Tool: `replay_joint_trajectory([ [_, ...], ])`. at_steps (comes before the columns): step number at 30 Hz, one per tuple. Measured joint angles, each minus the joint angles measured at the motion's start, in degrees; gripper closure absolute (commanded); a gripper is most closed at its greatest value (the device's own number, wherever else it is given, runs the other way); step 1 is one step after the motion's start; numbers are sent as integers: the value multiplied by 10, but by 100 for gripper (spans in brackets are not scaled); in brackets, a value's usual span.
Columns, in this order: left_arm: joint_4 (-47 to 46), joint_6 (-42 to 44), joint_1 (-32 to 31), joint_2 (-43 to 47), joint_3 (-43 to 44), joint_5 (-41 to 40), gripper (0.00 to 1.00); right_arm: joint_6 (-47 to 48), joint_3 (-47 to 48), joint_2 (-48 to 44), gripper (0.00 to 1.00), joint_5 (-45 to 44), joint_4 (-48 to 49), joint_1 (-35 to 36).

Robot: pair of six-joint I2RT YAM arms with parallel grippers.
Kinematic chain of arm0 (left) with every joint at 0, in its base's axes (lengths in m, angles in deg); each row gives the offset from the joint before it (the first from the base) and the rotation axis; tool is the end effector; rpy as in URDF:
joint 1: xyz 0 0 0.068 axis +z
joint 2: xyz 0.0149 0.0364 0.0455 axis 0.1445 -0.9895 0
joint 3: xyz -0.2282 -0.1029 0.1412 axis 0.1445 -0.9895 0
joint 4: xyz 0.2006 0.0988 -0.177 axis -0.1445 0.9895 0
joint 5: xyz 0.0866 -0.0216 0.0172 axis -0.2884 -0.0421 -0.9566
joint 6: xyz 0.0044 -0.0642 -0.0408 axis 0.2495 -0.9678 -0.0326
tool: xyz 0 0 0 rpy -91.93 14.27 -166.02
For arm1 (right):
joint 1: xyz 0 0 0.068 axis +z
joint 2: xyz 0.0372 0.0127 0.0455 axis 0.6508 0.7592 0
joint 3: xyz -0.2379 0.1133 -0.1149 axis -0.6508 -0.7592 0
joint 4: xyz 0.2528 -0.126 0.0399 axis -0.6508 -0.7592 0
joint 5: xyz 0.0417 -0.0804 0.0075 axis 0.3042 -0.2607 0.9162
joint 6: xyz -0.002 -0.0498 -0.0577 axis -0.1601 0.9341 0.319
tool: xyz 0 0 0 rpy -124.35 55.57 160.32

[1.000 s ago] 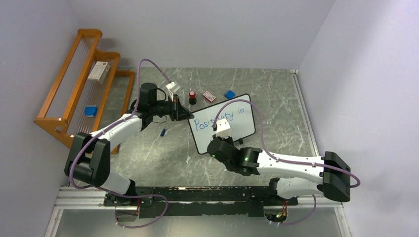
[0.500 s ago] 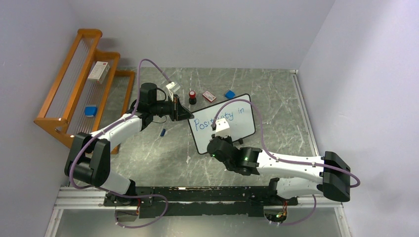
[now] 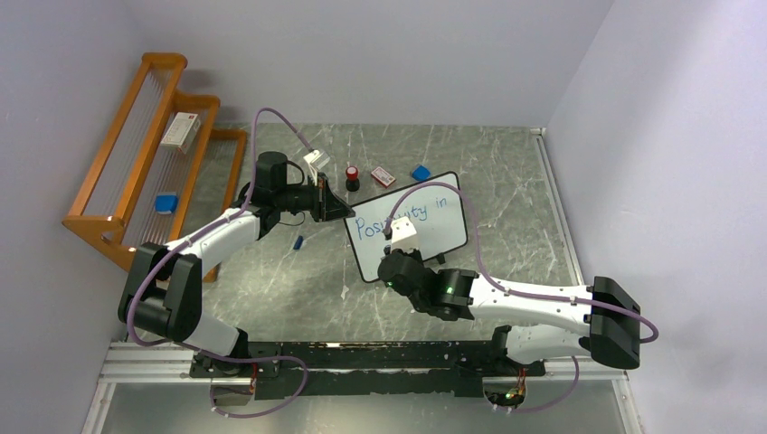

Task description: Write a sentence on the whiteboard

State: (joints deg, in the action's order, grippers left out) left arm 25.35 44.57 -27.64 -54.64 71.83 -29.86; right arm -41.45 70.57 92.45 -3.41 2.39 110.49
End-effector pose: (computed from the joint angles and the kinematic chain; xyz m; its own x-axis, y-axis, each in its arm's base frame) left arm 0.3159 -0.1661 0.2377 -0.6066 0.0578 -0.7929 0.7583 0.3417 -0.5552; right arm 0.1341 0.2437 0.2235 -0.4570 -0.2544 -0.8523 -0.3845 0.9206 -0.0687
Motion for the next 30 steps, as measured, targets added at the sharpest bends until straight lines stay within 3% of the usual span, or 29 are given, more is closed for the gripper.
replay_joint_trajectory([
  [30, 0, 1, 0, 0, 0, 0, 95, -16, 0, 5, 100, 22, -49, 1],
])
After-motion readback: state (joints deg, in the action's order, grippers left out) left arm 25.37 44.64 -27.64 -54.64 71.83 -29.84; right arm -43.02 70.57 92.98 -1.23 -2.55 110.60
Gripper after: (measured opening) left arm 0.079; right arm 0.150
